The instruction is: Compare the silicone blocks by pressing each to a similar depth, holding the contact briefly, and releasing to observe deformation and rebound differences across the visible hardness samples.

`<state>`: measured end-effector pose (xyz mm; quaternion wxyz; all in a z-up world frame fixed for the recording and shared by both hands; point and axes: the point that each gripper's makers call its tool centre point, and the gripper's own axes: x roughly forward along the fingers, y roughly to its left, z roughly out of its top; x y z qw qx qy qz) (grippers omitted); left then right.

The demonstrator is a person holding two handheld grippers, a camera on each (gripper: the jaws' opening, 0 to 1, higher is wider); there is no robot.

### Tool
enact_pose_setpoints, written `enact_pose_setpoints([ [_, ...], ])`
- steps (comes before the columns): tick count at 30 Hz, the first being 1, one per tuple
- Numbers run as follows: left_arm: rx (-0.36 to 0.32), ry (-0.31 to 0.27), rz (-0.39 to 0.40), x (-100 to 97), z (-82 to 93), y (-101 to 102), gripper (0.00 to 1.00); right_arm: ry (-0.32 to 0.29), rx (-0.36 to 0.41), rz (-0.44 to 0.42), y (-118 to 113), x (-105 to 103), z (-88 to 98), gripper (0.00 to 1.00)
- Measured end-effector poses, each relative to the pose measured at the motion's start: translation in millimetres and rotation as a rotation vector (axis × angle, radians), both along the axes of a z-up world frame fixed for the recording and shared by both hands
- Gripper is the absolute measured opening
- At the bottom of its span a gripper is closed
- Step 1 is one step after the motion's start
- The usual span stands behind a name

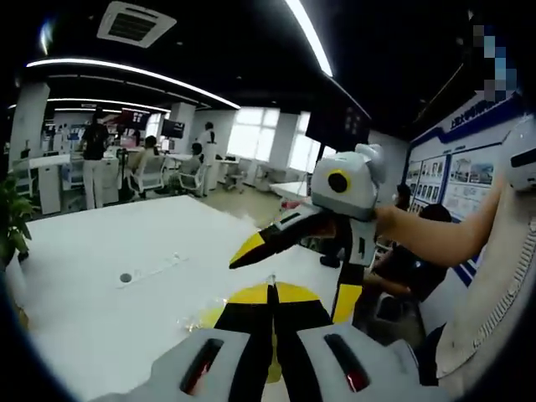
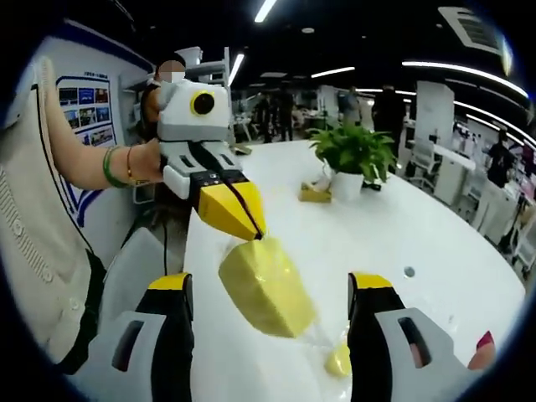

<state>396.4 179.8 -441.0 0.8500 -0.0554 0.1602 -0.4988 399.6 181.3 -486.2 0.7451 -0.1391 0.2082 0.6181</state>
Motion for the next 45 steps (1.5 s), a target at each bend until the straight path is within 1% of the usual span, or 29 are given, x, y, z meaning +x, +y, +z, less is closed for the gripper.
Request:
enact_pose_setpoints([
  [6, -0.007, -0.006, -0.027, -2.8, 3.8, -2.2, 0.00, 0.022, -0.023, 0.028, 5.9, 0.7, -9.2, 0.68],
  [10, -0.008, -0.008, -0.041, -4.2, 5.6, -3.8, 0.00, 0.037, -0.033, 0.051, 11.0, -1.1, -13.9, 0.66],
  [15, -0.004, -0.016, -0.069, -6.2, 7.5, -5.6, 0.00, 0.042, -0.043, 0.071, 15.4, -1.7, -17.8, 0.63],
  [18, -0.018, -0.012, -0.087, -7.9, 9.9, -7.2, 0.00, 0.047, -0.044, 0.083, 18.3, -2.9, -19.1, 0.62],
  [21, -0.014, -0.020, -0.094, -7.3, 11.0, -7.4, 0.00, 0.054, -0.054, 0.098, 20.6, -3.9, -22.4, 0.60],
  [24, -0.023, -0.021, -0.107, -8.5, 13.1, -8.2, 0.00, 0.046, -0.063, 0.114, 22.0, -5.0, -24.8, 0.56],
  [27, -0.023, -0.025, -0.114, -9.2, 14.0, -8.3, 0.00, 0.052, -0.064, 0.126, 23.6, -6.6, -26.1, 0.53],
  [31, -0.018, -0.031, -0.130, -11.6, 14.7, -9.0, 0.00, 0.070, -0.058, 0.147, 25.9, -10.4, -26.6, 0.45],
  [33, -0.012, -0.035, -0.137, -12.7, 14.4, -9.1, 0.00, 0.076, -0.061, 0.149, 26.2, -11.0, -27.5, 0.44],
  [36, -0.010, -0.031, -0.141, -13.7, 13.4, -8.8, 0.00, 0.110, -0.062, 0.149, 26.1, -13.6, -28.6, 0.42],
  [40, -0.008, -0.034, -0.146, -16.0, 12.3, -8.3, 0.00, 0.120, -0.060, 0.155, 26.3, -15.8, -29.0, 0.38],
  [42, -0.007, -0.033, -0.145, -16.0, 11.9, -7.4, 0.00, 0.131, -0.060, 0.167, 26.3, -19.1, -29.0, 0.35],
  [45, -0.014, -0.029, -0.143, -15.7, 11.7, -6.3, 0.00, 0.132, -0.059, 0.174, 26.3, -20.6, -28.3, 0.31],
])
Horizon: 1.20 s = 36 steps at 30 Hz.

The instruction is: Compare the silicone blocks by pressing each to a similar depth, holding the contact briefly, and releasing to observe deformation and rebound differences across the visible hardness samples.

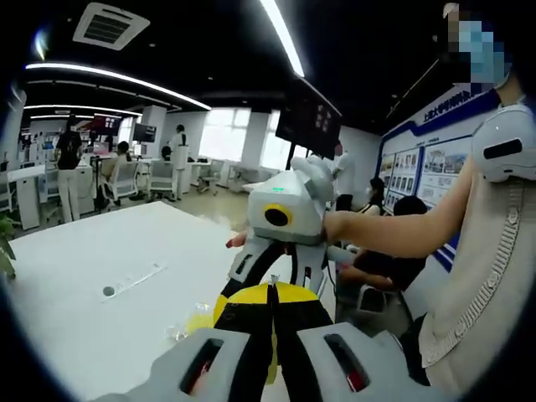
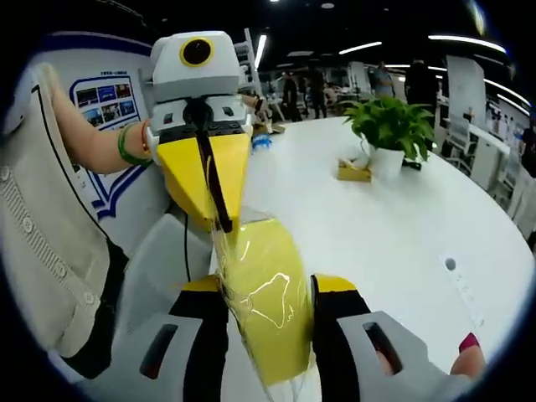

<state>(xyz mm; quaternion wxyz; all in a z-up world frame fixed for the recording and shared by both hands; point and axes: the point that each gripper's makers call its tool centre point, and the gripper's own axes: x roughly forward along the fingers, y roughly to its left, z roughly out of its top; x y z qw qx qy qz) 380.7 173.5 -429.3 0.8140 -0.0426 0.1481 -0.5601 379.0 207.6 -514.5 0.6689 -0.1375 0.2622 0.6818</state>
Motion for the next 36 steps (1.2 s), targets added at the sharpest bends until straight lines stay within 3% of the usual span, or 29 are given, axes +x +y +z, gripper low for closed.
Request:
enact_pose_setpoints([
  [7, -0.009, 0.005, -0.008, -3.9, -1.4, -0.5, 0.00, -0.035, -0.011, 0.039, -3.1, -7.5, 0.4, 0.20],
  [18, -0.002, -0.014, -0.011, -5.2, 0.2, -2.1, 0.00, -0.053, -0.027, 0.026, -3.5, -8.6, 2.0, 0.10],
  [26, 0.014, -0.040, -0.024, -7.3, -0.6, -4.0, 0.00, -0.095, -0.029, 0.043, -4.5, -10.0, 1.7, 0.07],
  [36, 0.027, -0.047, -0.034, -9.9, -2.1, -5.1, 0.00, -0.075, -0.035, 0.051, -5.2, -13.6, 0.0, 0.06],
])
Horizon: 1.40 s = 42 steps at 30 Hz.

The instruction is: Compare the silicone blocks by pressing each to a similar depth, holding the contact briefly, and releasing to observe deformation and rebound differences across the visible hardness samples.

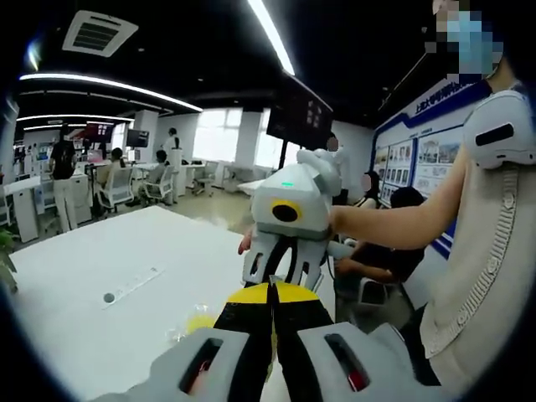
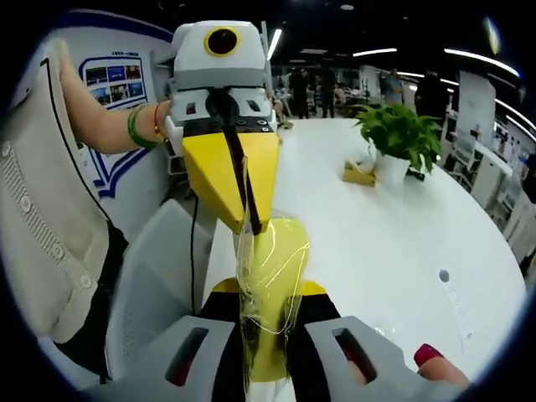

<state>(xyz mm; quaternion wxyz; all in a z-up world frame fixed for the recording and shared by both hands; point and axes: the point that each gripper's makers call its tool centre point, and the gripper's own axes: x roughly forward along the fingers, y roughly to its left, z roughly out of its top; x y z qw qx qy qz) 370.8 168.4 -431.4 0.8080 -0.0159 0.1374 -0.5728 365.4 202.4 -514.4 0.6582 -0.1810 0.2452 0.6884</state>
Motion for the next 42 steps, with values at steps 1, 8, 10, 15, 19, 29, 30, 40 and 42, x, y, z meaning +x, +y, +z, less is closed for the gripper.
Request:
enact_pose_setpoints([
  [1, 0.002, -0.001, -0.001, -0.3, -0.2, -0.2, 0.00, -0.004, -0.002, 0.002, -0.5, -0.2, -0.3, 0.06],
  [8, 0.007, 0.010, -0.009, -2.4, -1.6, -1.5, 0.00, 0.007, -0.014, 0.009, -2.6, -3.1, -2.1, 0.07],
  [10, 0.007, 0.012, -0.009, -2.4, -1.5, -1.4, 0.00, -0.002, -0.013, 0.009, -2.6, -2.4, -2.0, 0.07],
  [15, 0.005, 0.020, -0.008, -2.6, -1.6, -2.3, 0.00, 0.020, -0.023, 0.011, -4.6, -4.2, -2.5, 0.08],
  [19, 0.008, 0.006, -0.007, -2.5, -0.7, -4.0, 0.00, 0.013, -0.019, 0.002, -5.7, -2.4, -1.4, 0.09],
  [29, 0.004, 0.001, -0.003, -0.6, 3.4, -4.7, 0.00, -0.027, -0.004, -0.001, -6.4, 4.1, 2.2, 0.13],
  [30, 0.004, 0.001, -0.002, -0.4, 3.3, -4.6, 0.00, -0.038, -0.003, 0.002, -6.1, 5.0, 2.2, 0.14],
  [40, 0.003, 0.016, 0.005, 0.5, 0.9, -2.0, 0.00, -0.054, -0.015, 0.016, -5.1, 5.1, -1.6, 0.17],
  [42, 0.001, 0.017, 0.001, -0.2, 1.2, -2.0, 0.00, -0.058, -0.015, 0.015, -4.7, 5.5, -1.3, 0.18],
])
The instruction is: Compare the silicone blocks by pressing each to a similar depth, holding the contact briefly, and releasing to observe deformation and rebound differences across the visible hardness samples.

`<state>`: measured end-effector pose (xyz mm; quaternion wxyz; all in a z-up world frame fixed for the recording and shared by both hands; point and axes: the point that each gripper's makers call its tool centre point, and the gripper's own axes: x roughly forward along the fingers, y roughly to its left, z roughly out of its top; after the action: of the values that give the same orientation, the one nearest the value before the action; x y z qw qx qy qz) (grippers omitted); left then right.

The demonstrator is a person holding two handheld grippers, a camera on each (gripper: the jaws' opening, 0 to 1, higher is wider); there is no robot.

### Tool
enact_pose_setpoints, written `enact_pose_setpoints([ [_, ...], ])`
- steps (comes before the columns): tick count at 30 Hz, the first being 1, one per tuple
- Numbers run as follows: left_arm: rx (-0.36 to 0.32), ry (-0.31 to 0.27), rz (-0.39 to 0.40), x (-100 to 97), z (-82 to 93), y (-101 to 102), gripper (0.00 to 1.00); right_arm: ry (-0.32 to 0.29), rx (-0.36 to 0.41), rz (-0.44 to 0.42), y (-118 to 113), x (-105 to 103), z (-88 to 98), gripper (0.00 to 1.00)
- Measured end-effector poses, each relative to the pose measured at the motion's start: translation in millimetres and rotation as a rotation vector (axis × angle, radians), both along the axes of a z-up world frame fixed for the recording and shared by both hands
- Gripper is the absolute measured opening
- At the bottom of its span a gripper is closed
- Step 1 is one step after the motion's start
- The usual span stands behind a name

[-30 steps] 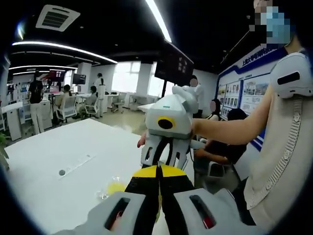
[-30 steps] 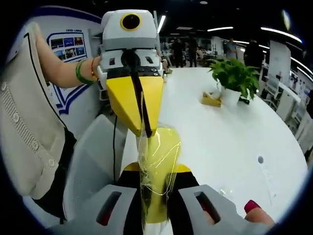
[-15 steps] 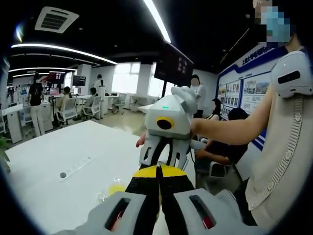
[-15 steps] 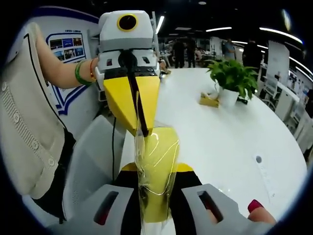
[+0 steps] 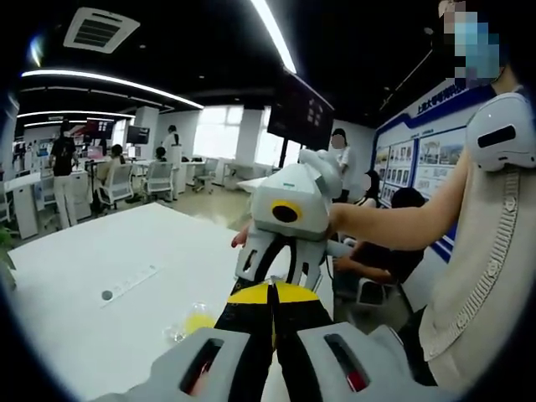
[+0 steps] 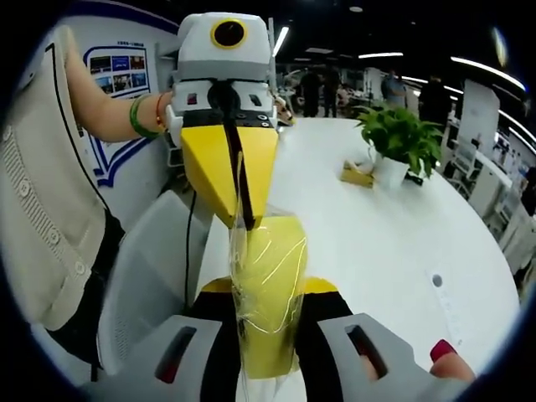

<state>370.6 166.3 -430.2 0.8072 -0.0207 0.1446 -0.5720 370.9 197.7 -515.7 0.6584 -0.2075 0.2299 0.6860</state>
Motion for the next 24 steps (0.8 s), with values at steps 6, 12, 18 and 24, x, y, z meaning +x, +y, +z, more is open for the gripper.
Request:
enact_pose_setpoints([
  [6, 0.001, -0.001, -0.005, -0.4, 0.4, -0.3, 0.00, -0.002, -0.002, -0.003, -0.4, 0.3, -0.1, 0.20],
  [12, -0.001, -0.002, -0.004, -0.1, 0.3, -0.4, 0.00, -0.005, -0.007, -0.004, -1.1, 1.1, -0.8, 0.22],
  [18, 0.000, 0.000, -0.003, -0.2, 0.1, -0.5, 0.00, -0.005, -0.011, -0.004, -1.4, 1.6, -1.8, 0.24],
  [24, 0.000, 0.006, 0.001, 0.4, -0.8, 0.5, 0.00, -0.007, -0.014, -0.004, -0.5, 1.9, -3.1, 0.26],
])
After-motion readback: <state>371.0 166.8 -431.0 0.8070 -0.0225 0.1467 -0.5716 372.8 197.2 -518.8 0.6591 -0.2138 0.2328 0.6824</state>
